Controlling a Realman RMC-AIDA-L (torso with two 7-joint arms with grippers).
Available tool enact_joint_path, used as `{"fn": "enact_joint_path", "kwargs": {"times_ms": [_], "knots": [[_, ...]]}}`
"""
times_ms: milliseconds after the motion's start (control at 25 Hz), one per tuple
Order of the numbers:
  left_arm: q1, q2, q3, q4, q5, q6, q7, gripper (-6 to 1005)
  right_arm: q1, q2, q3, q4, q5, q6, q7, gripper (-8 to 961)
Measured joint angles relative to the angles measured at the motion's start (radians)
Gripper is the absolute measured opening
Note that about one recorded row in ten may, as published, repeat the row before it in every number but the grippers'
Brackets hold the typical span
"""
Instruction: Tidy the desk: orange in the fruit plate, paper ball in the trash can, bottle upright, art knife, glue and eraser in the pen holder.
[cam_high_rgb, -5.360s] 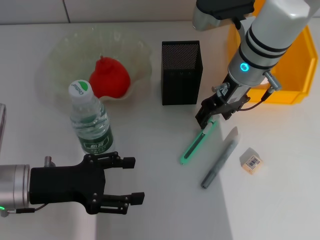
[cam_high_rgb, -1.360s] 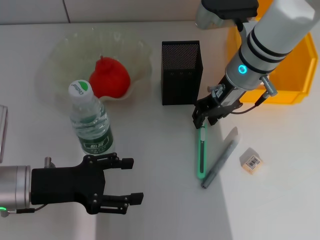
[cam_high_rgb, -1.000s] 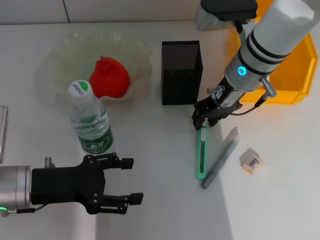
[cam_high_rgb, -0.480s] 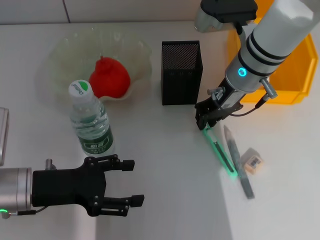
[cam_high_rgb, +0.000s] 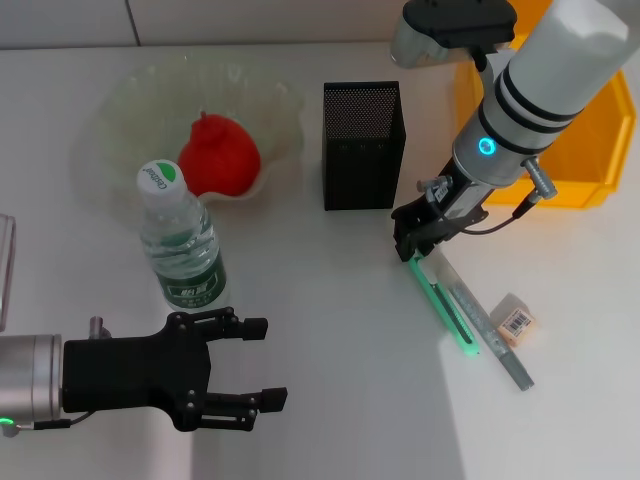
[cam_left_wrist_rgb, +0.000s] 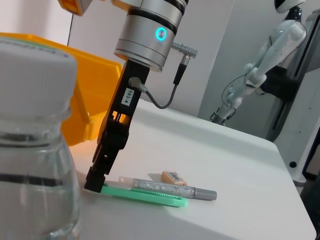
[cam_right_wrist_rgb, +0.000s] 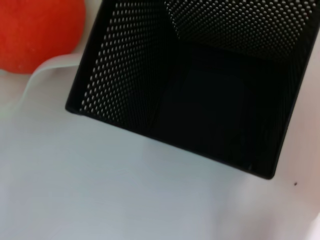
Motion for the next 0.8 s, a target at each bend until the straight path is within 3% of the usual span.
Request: {"fn": "enact_joint_path", "kwargs": {"times_ms": [280, 360, 400, 440, 640, 800], "knots": [[0.002, 0.000, -0.005, 0.000, -0.001, 0.011, -0.006, 859, -0.047, 0.000, -0.054, -0.096, 0.080, -0.021, -0.022, 173], [0.003, 0.000, -0.008, 0.000, -0.003, 0.022, -0.007, 859, -0.101, -0.001, -0.102, -0.203, 0.123, -0.046, -0.027, 173], [0.004, 0.001, -0.009, 0.000, -0.010, 0.041, -0.009, 859, -0.161, -0.003, -0.134, -0.324, 0.138, -0.081, -0.030, 174], [0.004, 0.001, -0.009, 0.000, -0.010, 0.041, -0.009, 859, -0.161, -0.003, -0.134, -0.324, 0.138, -0.081, -0.030, 174], [0.007, 0.000, -0.009, 0.001, -0.029, 0.091, -0.025, 859, -0.287, -0.008, -0.135, -0.595, 0.150, -0.158, -0.105, 179], [0.006, -0.001, -0.009, 0.000, -0.040, 0.095, -0.040, 859, -0.392, -0.011, -0.095, -0.820, 0.259, -0.201, -0.265, 184]]}}
